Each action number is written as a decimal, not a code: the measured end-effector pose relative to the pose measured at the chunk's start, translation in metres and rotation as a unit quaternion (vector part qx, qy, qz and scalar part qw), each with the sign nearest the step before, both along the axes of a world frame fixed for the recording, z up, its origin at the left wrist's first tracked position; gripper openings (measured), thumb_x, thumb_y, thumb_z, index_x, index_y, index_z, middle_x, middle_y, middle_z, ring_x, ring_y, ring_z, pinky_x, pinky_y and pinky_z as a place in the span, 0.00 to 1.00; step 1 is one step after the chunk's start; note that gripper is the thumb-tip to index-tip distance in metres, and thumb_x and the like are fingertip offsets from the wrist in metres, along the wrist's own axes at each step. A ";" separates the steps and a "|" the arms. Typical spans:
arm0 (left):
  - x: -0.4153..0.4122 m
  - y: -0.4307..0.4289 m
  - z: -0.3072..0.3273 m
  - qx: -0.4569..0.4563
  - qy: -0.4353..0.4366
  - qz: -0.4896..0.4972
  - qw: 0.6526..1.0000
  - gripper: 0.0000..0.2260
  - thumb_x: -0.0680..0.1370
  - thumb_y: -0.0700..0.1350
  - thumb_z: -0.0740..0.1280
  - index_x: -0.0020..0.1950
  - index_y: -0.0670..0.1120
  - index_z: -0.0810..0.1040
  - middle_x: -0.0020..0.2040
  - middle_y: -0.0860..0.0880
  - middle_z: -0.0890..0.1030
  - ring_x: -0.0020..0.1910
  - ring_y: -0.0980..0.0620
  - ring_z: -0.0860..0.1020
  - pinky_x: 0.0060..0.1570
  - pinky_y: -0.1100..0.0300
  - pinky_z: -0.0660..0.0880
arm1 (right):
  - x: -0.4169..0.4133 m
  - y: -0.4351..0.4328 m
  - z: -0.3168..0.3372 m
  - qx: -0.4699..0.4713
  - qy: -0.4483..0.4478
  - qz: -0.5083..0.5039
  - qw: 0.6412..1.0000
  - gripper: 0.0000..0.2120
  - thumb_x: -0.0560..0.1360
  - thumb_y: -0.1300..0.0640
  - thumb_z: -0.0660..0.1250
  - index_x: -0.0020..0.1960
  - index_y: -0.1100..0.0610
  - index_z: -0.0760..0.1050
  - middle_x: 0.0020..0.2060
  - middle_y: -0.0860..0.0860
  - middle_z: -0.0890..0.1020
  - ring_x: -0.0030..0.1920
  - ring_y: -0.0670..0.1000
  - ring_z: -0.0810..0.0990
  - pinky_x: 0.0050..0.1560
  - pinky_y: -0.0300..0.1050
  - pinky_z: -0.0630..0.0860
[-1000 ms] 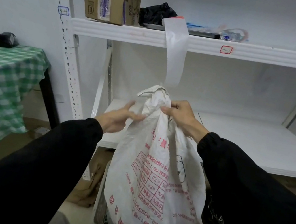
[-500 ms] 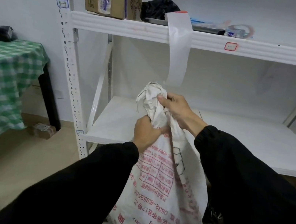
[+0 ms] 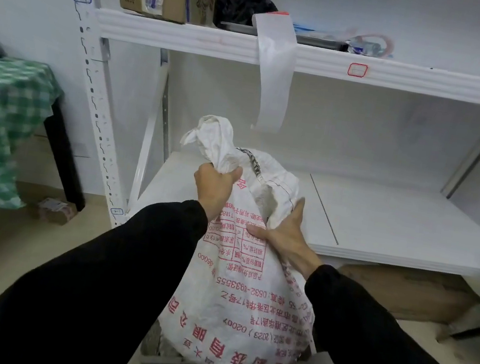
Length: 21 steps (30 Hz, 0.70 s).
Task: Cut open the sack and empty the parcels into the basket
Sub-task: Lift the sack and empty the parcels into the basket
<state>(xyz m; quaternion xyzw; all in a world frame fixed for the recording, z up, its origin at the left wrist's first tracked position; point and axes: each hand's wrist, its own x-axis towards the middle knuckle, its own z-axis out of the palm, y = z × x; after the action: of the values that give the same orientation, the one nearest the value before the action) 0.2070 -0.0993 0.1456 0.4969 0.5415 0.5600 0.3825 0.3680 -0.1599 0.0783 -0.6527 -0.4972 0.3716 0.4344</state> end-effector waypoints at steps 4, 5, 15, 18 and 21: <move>0.001 0.001 -0.001 -0.022 -0.043 -0.023 0.999 0.11 0.70 0.41 0.78 0.35 0.41 0.77 0.42 0.40 0.85 0.42 0.41 0.85 0.43 0.46 0.83 | -0.008 -0.001 -0.024 -0.018 -0.001 0.008 1.000 0.41 0.65 0.44 0.79 0.71 0.54 0.64 0.60 0.47 0.79 0.59 0.52 0.79 0.59 0.49 0.77; 0.000 0.002 -0.001 -0.027 -0.038 -0.035 0.998 0.11 0.70 0.42 0.78 0.36 0.42 0.77 0.43 0.41 0.85 0.42 0.42 0.85 0.43 0.48 0.83 | -0.012 -0.001 -0.024 0.006 -0.031 -0.019 0.999 0.28 0.71 0.47 0.75 0.65 0.57 0.72 0.54 0.48 0.81 0.53 0.51 0.81 0.54 0.47 0.78; -0.078 -0.001 -0.075 -0.116 0.182 -0.268 0.939 0.29 0.63 0.44 0.82 0.61 0.43 0.75 0.52 0.47 0.85 0.50 0.46 0.84 0.53 0.51 0.81 | 0.021 0.034 0.046 0.116 0.175 -0.292 0.933 0.13 0.73 0.59 0.69 0.30 0.57 0.73 0.34 0.55 0.79 0.34 0.53 0.77 0.35 0.48 0.76; -0.083 0.005 -0.080 -0.100 0.181 -0.125 0.970 0.12 0.72 0.38 0.76 0.52 0.40 0.77 0.49 0.46 0.84 0.48 0.45 0.84 0.49 0.53 0.81 | 0.008 0.041 0.050 0.114 0.188 -0.253 0.942 0.11 0.73 0.57 0.71 0.33 0.57 0.77 0.34 0.53 0.82 0.35 0.53 0.80 0.39 0.49 0.78; -0.068 0.002 -0.068 -0.034 0.149 -0.093 0.984 0.09 0.75 0.43 0.74 0.52 0.43 0.80 0.49 0.47 0.84 0.49 0.47 0.82 0.52 0.55 0.78 | -0.017 0.036 0.036 0.065 0.131 -0.149 0.978 0.08 0.75 0.50 0.70 0.42 0.55 0.79 0.40 0.53 0.84 0.40 0.54 0.83 0.48 0.56 0.81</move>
<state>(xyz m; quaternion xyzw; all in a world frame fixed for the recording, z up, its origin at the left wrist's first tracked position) 0.1393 -0.0976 0.0771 0.6094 0.5628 0.4228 0.3650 0.3513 -0.1238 0.1144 -0.6358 -0.3560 0.3516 0.5876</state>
